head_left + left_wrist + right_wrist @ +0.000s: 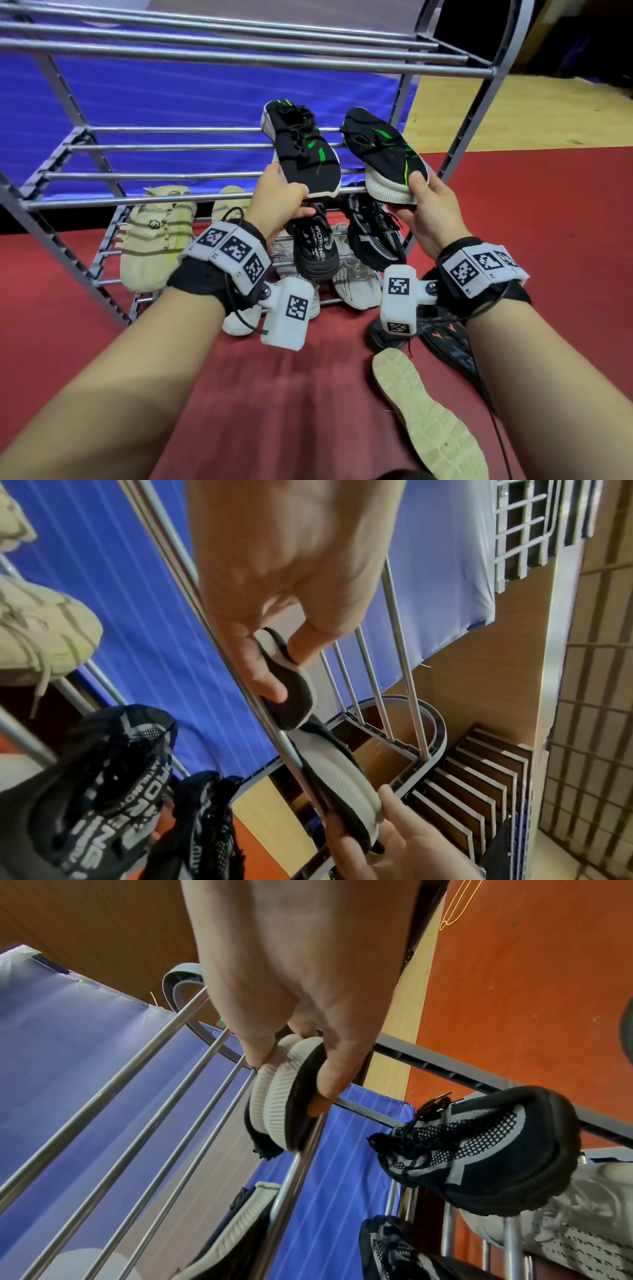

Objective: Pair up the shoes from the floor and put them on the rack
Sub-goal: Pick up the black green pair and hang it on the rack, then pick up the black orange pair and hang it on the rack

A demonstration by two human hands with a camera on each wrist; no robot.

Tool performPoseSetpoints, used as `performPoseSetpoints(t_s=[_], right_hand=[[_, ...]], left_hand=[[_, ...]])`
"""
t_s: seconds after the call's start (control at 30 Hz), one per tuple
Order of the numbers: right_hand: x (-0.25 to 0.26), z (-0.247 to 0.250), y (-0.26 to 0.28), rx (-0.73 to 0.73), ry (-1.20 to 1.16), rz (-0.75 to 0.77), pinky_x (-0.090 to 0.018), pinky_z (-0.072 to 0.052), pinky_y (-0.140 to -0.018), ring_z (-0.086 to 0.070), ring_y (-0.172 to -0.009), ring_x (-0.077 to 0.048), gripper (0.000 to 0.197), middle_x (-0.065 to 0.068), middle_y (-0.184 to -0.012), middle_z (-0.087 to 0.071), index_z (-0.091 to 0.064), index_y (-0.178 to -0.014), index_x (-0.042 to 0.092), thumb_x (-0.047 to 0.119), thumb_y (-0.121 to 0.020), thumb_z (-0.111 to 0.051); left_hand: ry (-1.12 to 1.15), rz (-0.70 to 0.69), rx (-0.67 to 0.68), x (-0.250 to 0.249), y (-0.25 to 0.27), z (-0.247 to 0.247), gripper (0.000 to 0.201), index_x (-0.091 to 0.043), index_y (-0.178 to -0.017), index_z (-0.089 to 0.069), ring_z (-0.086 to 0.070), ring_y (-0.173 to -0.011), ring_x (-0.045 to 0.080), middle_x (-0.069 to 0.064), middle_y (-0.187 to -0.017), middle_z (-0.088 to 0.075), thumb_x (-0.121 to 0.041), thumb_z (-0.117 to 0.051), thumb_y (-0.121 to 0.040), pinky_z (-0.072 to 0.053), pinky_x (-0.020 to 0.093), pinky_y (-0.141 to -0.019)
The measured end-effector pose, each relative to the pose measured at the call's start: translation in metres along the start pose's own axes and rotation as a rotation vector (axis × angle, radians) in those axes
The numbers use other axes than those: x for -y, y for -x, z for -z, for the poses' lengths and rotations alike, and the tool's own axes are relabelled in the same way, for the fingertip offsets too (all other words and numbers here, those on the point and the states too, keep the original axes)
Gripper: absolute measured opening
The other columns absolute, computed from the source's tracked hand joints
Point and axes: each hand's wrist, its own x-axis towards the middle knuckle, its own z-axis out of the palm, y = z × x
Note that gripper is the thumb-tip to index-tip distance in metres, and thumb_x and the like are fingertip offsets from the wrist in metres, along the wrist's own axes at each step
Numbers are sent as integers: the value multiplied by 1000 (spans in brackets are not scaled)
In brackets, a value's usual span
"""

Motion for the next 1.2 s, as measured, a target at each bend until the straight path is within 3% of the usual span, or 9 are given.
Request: performPoseSetpoints(t_s=[0.2,0.27,0.4,0.5,0.67,0.87,1.0,1.1,1.2], right_hand=[[-7,10,4,38,171,-18,-20,-52,-63,-59,-103,-17,28,1,-121,-56,-47,-128,27,29,-100,-42],[-13,17,9,37,236,-22,-22,-51,-63,-60,-90,-14,31,3,-114,-55,-43,-130,25,31,-99,-43],[-33,44,21,-54,412,-73,-21,-46,-53,-51,-61,-9,45,0,-97,-51,-34,-139,10,24,-98,-45],[-53,76,31,7,650,-129,-25,-43,-55,-51,-59,-13,32,1,-82,-58,-49,-127,7,18,-97,-46],[-89,138,66,36,939,-326,-13,-42,-47,-55,-56,-10,15,-3,-73,-59,-63,-98,8,12,-95,-49],[-75,187,88,318,1530,-644,-24,-31,-51,-40,-55,-16,32,-9,-71,-50,-44,-67,21,26,-99,-43],[-84,188,92,415,1664,-577,-28,-37,-78,-53,-94,-25,29,-21,-118,-60,-58,-115,6,18,-101,-36],[-123,201,96,395,1599,-698,-26,-38,-84,-51,-98,-21,26,-15,-128,-58,-61,-111,7,20,-95,-47],[-158,210,95,202,1574,-715,-35,-37,-101,-46,-126,-32,48,-16,-139,-48,-51,-131,9,34,-90,-57]], left_hand=[[-277,32,-99,-1,2,11,37,-19,-107,-46,-61,-104,27,10,-122,-57,-29,-58,-73,-54,39,-88],[-365,-42,-204,2,3,15,44,-15,-115,-48,-55,-102,21,8,-127,-46,-31,-60,-76,-45,30,-95],[-429,-297,-251,17,21,11,19,-13,-102,-47,-47,-74,4,1,-101,-54,-21,-56,-87,-34,12,-66],[-482,-351,-143,34,35,3,15,-20,-95,-42,-42,-56,0,-13,-75,-47,-22,-54,-87,-34,14,-54],[-581,-354,24,62,48,-13,13,-22,-94,-43,-42,-56,8,-14,-70,-47,-22,-53,-86,-39,29,-63],[-736,-179,366,110,58,-41,6,-21,-90,-51,-49,-64,8,-11,-76,-54,-22,-56,-87,-40,27,-67],[-1076,-123,783,125,53,-80,12,-16,-95,-54,-54,-88,18,0,-95,-59,-28,-51,-92,-42,28,-84],[-1231,-62,940,162,51,-105,19,-17,-86,-49,-50,-87,18,1,-93,-57,-35,-50,-93,-42,30,-86],[-1249,-13,968,203,52,-115,19,-19,-79,-50,-54,-92,24,4,-93,-58,-34,-52,-92,-42,31,-83]])
